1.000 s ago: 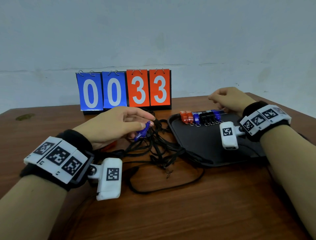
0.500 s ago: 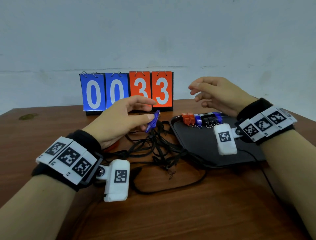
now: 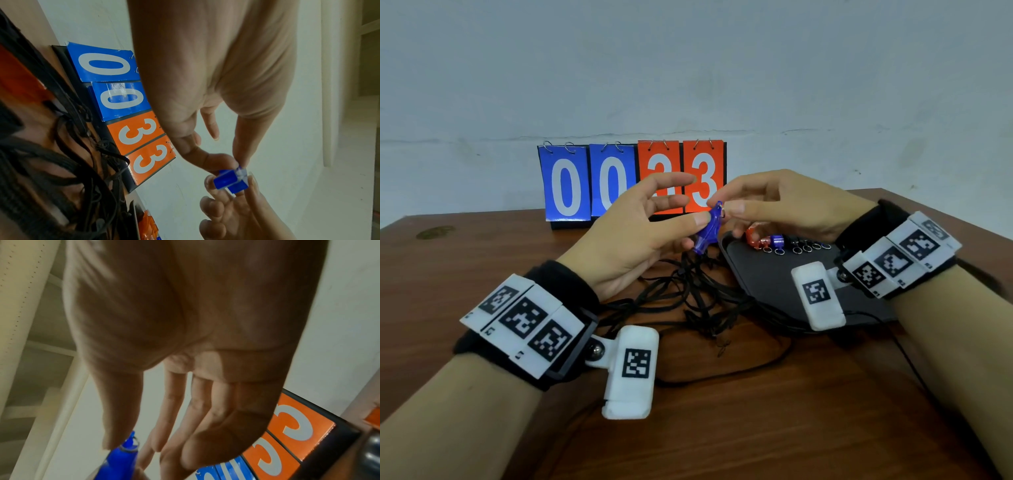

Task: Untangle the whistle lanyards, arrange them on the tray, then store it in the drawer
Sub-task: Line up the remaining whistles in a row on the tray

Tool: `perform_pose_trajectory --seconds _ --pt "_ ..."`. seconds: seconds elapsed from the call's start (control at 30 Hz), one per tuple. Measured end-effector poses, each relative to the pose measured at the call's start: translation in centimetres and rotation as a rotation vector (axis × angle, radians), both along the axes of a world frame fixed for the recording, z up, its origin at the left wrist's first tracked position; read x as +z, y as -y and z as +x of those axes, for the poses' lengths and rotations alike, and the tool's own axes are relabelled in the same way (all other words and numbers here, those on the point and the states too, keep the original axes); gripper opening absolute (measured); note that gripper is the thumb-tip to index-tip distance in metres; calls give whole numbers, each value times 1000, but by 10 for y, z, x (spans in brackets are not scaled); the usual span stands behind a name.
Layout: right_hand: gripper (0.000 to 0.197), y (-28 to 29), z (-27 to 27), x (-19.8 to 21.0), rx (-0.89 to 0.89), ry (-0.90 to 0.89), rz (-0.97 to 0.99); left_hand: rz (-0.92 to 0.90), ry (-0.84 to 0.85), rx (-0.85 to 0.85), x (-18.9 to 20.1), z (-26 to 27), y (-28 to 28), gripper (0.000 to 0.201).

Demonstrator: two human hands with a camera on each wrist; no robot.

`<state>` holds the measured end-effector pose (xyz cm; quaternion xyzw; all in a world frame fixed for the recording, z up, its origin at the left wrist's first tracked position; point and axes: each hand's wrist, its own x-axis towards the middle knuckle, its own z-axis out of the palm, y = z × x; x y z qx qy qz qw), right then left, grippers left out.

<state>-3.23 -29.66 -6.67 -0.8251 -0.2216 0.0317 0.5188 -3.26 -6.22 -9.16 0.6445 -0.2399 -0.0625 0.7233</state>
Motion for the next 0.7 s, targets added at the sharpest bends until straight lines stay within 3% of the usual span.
perform_pose_trajectory --seconds 0.23,0.43,0.7 --pt "27 -5 -6 2 43 46 -103 8 -18 -31 2 0 -2 71" --pt "31 -8 -9 4 38 71 -127 49 -3 -54 -1 0 0 67" --pt "19 -9 -8 3 53 61 -203 111 -15 -9 -7 5 0 53"
